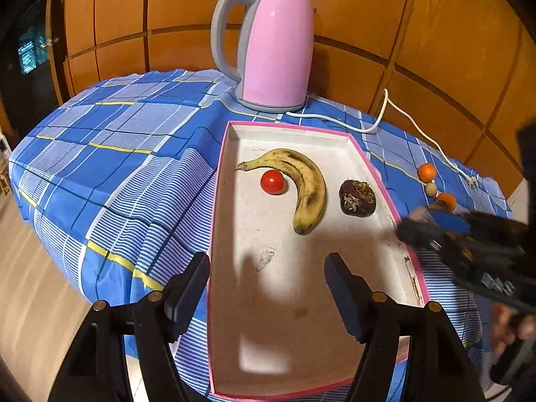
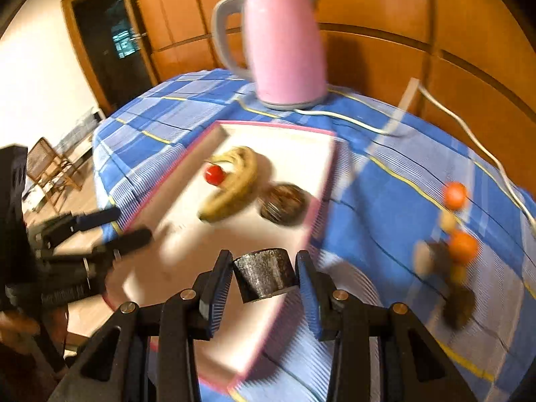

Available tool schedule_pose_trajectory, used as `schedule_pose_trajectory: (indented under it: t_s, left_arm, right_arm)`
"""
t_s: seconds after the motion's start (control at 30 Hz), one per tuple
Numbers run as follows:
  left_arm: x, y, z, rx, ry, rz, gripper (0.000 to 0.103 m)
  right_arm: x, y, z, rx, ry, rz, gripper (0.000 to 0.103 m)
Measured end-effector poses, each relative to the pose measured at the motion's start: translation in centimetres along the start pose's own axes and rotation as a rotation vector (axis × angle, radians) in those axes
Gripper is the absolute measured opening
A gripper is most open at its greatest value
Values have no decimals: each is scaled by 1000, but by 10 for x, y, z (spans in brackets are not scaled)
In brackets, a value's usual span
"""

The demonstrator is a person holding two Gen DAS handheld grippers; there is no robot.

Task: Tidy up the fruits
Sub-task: 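Carry the brown log piece into the tray and open the right gripper, then reach the left gripper to the orange mandarin and close on it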

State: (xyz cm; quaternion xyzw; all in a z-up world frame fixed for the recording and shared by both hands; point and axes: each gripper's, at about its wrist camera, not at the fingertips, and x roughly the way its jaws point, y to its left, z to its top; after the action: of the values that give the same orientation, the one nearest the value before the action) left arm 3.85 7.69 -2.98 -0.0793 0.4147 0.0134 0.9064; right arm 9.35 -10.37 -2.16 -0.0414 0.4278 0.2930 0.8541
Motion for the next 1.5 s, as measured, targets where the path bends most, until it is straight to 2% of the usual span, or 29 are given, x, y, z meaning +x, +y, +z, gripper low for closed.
schedule_pose_trajectory:
  t_s: [0.1,0.23,0.53,0.7,1.13,1.5]
  left_arm:
    - [1,1,-1,5,-2,5,71]
    - [5,2,-2,-3,11,3,71]
    - [1,-8,-4,21,1,-8,71]
    - [-3,-14,-4,35,-3,-15,71]
    - [-9,-25,-7,71,-7,-47,71]
    - [-11,-47,-11,152,5,-94,71]
  right_arm:
    - [18,5,10,22,14,21,41]
    - [24,7,6,28,11,2,54]
    - [-13,-15,-18,119,-63,-63,55]
    - [-34,-32,-39,185,-81,-125,55]
    - [-69,-79,-89,371,-77,-251,55]
    - [-79,-100,-116,446,-69,-319,55]
